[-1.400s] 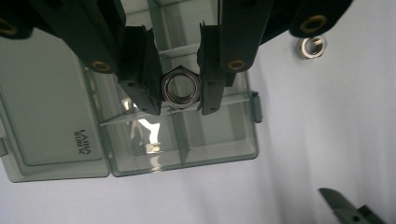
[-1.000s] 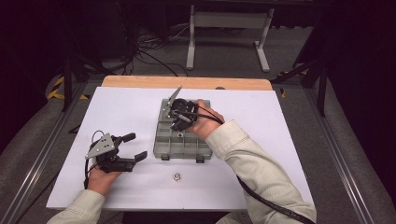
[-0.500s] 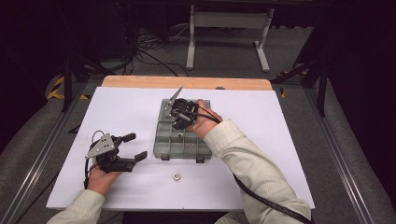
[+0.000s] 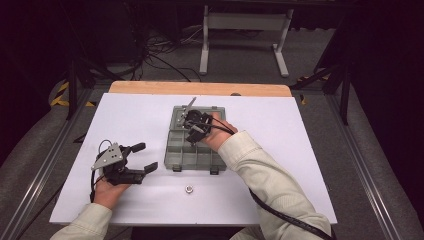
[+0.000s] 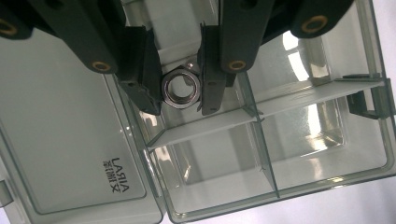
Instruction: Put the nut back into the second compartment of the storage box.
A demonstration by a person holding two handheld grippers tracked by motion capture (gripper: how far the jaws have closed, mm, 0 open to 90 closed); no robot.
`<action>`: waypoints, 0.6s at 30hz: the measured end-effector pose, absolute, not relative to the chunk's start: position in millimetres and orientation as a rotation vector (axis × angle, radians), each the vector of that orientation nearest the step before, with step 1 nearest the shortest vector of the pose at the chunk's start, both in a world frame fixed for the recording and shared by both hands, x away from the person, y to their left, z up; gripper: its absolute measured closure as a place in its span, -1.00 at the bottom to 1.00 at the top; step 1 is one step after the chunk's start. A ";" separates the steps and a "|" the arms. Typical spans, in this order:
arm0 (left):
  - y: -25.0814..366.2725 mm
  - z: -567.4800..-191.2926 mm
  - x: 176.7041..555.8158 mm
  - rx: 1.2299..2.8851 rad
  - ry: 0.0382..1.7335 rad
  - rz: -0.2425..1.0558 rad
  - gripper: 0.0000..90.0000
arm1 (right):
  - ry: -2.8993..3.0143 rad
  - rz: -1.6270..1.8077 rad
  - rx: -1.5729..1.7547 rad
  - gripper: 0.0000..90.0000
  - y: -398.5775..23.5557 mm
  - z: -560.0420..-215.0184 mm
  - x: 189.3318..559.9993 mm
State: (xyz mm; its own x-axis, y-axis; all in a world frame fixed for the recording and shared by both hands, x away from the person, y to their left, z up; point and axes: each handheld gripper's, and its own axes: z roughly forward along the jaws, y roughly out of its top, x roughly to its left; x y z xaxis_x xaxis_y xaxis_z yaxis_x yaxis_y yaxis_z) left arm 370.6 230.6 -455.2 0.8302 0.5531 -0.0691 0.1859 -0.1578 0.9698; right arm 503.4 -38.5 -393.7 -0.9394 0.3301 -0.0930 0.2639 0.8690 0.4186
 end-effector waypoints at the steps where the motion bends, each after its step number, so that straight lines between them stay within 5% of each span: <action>1: 230.6 -455.3 370.6 1.728 0.574 0.355 -0.70 | 2.881 0.608 0.461 0.56 -38.2 -394.4 503.5; 18: 230.5 -455.4 370.6 1.728 0.575 0.353 -0.70 | 2.884 0.564 0.451 0.55 -35.4 -403.3 504.3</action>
